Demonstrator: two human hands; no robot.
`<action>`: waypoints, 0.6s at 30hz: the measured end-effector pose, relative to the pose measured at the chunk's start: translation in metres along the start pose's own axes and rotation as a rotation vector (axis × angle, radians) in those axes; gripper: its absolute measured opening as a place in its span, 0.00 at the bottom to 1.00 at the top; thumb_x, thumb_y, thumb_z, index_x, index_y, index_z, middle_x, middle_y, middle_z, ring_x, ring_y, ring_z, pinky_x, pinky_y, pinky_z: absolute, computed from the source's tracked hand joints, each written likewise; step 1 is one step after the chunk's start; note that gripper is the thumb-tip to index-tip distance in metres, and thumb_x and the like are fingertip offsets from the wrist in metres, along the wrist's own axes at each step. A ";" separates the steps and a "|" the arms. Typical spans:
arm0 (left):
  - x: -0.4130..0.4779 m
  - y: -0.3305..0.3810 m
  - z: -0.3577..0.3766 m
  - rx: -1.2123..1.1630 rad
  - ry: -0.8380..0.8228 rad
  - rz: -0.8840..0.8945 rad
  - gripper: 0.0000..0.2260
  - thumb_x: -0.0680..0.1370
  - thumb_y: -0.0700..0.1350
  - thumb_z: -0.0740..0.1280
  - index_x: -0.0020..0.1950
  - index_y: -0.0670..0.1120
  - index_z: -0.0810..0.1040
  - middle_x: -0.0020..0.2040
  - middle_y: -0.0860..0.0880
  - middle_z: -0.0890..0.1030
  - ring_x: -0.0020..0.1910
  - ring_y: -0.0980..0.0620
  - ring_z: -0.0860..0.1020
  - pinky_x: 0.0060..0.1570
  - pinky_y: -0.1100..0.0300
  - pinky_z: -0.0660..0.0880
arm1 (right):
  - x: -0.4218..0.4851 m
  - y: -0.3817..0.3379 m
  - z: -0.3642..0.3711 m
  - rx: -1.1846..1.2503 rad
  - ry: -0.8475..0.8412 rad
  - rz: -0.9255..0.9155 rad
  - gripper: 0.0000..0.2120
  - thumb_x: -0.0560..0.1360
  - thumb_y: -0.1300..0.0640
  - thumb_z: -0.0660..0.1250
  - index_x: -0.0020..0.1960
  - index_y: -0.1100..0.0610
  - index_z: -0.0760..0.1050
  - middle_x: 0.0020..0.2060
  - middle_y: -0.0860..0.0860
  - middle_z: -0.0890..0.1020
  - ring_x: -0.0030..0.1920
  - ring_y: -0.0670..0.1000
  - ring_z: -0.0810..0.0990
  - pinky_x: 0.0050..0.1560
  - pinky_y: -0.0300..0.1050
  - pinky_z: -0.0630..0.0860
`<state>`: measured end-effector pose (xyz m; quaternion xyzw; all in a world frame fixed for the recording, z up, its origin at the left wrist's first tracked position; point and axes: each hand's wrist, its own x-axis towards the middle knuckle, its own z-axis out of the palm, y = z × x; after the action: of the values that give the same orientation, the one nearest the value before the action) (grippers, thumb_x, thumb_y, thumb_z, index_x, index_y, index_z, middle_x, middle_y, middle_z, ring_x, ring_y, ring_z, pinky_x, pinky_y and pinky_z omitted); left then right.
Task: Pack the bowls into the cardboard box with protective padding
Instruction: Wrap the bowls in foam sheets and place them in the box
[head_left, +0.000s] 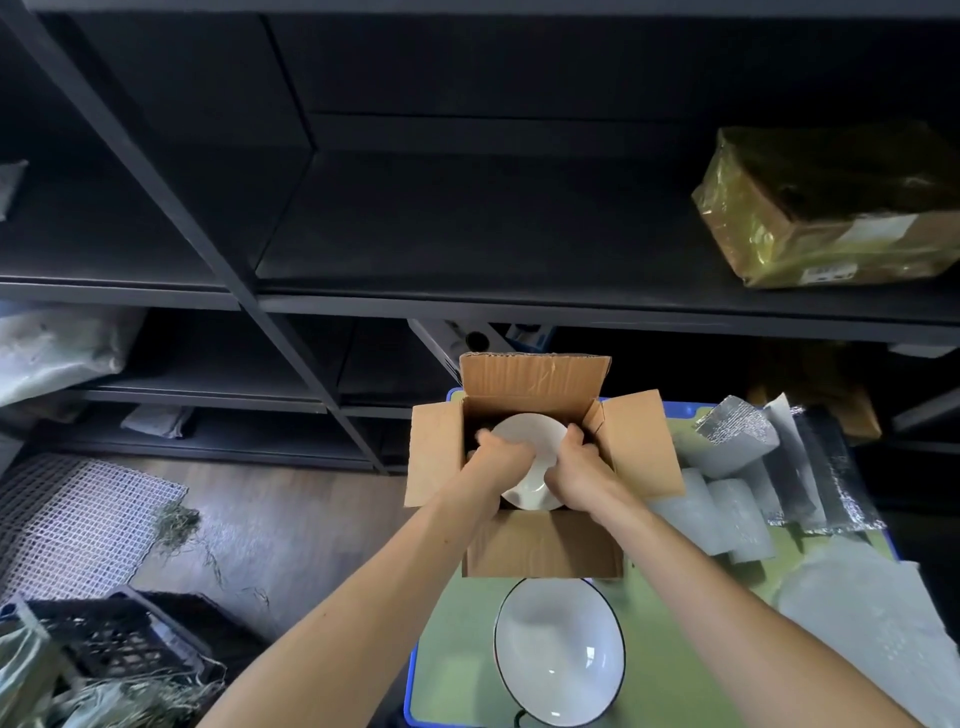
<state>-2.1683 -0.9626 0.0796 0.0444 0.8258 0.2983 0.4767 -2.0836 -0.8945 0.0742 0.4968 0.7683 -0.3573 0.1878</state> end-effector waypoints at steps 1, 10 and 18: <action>-0.001 0.001 0.001 0.027 0.003 0.005 0.32 0.80 0.48 0.64 0.79 0.41 0.54 0.75 0.37 0.65 0.72 0.37 0.68 0.70 0.44 0.68 | 0.001 0.000 0.001 -0.004 0.002 0.003 0.34 0.80 0.62 0.56 0.80 0.60 0.42 0.74 0.63 0.59 0.67 0.61 0.71 0.53 0.45 0.67; 0.004 -0.005 0.000 0.139 -0.006 -0.042 0.32 0.83 0.49 0.61 0.80 0.40 0.49 0.77 0.40 0.60 0.75 0.40 0.62 0.73 0.48 0.63 | -0.001 -0.005 0.012 -0.095 0.026 0.001 0.37 0.79 0.62 0.59 0.80 0.61 0.40 0.73 0.63 0.58 0.69 0.64 0.67 0.62 0.53 0.69; 0.004 -0.007 -0.001 0.118 -0.057 -0.043 0.35 0.81 0.51 0.62 0.81 0.43 0.48 0.77 0.41 0.60 0.74 0.39 0.63 0.72 0.46 0.65 | -0.005 -0.004 0.015 -0.255 0.043 -0.067 0.38 0.79 0.61 0.60 0.79 0.67 0.40 0.74 0.64 0.58 0.71 0.63 0.65 0.66 0.51 0.67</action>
<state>-2.1701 -0.9672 0.0730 0.0634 0.8288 0.2374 0.5028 -2.0864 -0.9098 0.0692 0.4507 0.8274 -0.2521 0.2209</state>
